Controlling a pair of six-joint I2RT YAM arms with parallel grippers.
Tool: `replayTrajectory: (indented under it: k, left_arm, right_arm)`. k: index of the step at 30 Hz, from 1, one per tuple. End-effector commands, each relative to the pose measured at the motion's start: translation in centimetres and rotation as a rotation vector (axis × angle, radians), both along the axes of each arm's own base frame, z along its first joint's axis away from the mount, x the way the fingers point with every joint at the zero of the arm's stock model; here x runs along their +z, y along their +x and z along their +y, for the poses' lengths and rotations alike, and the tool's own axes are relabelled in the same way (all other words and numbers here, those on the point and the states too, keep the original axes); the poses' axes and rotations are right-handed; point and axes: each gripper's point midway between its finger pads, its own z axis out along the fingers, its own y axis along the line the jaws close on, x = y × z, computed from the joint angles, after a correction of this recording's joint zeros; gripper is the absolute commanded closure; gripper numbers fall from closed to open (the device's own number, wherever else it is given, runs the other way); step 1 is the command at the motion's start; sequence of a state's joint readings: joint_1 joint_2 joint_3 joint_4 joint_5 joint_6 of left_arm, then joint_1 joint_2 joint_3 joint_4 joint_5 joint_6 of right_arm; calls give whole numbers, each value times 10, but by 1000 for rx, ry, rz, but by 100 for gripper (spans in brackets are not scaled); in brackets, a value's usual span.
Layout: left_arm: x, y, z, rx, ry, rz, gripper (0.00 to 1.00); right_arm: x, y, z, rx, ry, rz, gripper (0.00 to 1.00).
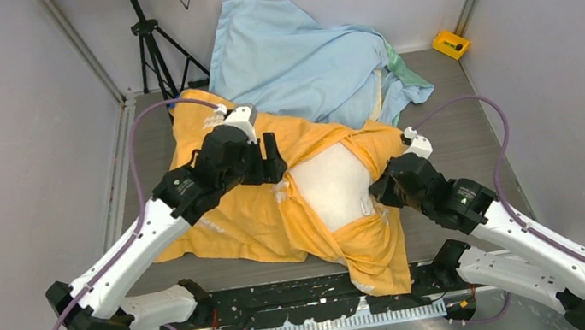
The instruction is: Remove the pillowcase from the pillow
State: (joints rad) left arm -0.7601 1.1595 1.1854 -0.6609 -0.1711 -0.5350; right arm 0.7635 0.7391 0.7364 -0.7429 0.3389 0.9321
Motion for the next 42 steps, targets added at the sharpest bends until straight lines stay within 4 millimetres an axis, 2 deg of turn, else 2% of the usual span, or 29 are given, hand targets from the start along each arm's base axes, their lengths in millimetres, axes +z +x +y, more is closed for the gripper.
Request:
replayTrajectory:
  k: [1, 4, 7, 10, 16, 19, 21, 24, 26, 30, 31, 34, 42]
  left_arm:
    - [69, -38, -40, -167, -243, -28, 31]
    - [91, -68, -84, -283, -389, -6, 31]
    - [91, -85, -110, -334, -390, 3, 31]
    - [82, -90, -127, -353, -368, 18, 31]
    - [38, -80, -151, -330, -328, 81, 28]
    - [17, -69, -153, -270, -313, 86, 22]
    - [7, -59, -144, -204, -288, 83, 19]
    - [-1, -50, -132, -138, -286, 82, 17]
    - [-2, -49, -131, -135, -287, 83, 18]
    - [3, -67, -152, -253, -225, 142, 27]
    - [14, -69, -160, -279, -208, 128, 27]
    - [13, -75, -171, -312, -97, 96, 25]
    - [-60, -54, -143, -196, 304, 161, 6]
  right_arm:
    - [40, 16, 40, 150, 122, -141, 100]
    - [43, 20, 40, 141, 111, -148, 100]
    - [43, 20, 32, 95, 116, -156, 100]
    - [42, 17, 17, 26, 129, -170, 100]
    - [34, 5, -35, -177, 97, -182, 100]
    - [33, -2, -53, -236, 93, -191, 100]
    - [31, -7, -59, -245, 90, -182, 100]
    - [24, -13, -63, -245, 77, -157, 98]
    - [20, -15, -61, -233, 69, -141, 97]
    - [16, -14, -50, -174, 35, -107, 95]
    - [16, -13, -48, -163, 24, -99, 94]
    - [14, -12, -44, -141, -3, -75, 95]
    - [17, -15, -45, -151, 35, -88, 95]
